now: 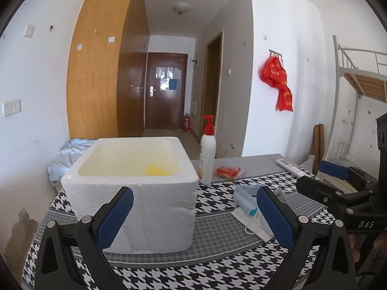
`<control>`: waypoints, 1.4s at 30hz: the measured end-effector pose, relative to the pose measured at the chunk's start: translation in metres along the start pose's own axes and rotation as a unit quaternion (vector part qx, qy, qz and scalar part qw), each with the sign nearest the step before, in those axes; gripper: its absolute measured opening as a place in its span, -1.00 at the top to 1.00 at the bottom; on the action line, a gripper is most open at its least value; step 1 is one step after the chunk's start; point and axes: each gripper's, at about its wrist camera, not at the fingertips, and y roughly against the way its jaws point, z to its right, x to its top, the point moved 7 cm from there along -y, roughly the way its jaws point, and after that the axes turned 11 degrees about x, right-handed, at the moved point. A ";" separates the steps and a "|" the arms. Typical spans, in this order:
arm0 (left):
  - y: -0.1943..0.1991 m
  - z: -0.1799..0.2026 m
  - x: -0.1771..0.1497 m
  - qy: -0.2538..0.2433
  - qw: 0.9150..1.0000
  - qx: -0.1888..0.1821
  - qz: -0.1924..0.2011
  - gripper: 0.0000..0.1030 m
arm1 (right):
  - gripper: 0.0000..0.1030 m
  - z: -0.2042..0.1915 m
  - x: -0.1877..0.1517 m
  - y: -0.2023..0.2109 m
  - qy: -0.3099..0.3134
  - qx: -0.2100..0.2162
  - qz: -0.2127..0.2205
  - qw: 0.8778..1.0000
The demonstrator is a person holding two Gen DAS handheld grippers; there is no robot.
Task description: Organize soft objects
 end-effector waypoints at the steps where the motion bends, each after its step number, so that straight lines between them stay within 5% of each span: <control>1: 0.000 0.002 -0.002 -0.001 1.000 -0.003 -0.002 -0.98 | -0.99 0.001 0.000 0.000 -0.002 -0.001 0.000 1.000; 42: -0.040 0.062 -0.018 -0.046 0.996 -0.041 -0.063 -0.98 | -0.99 0.068 -0.032 0.011 -0.057 -0.046 -0.034 0.997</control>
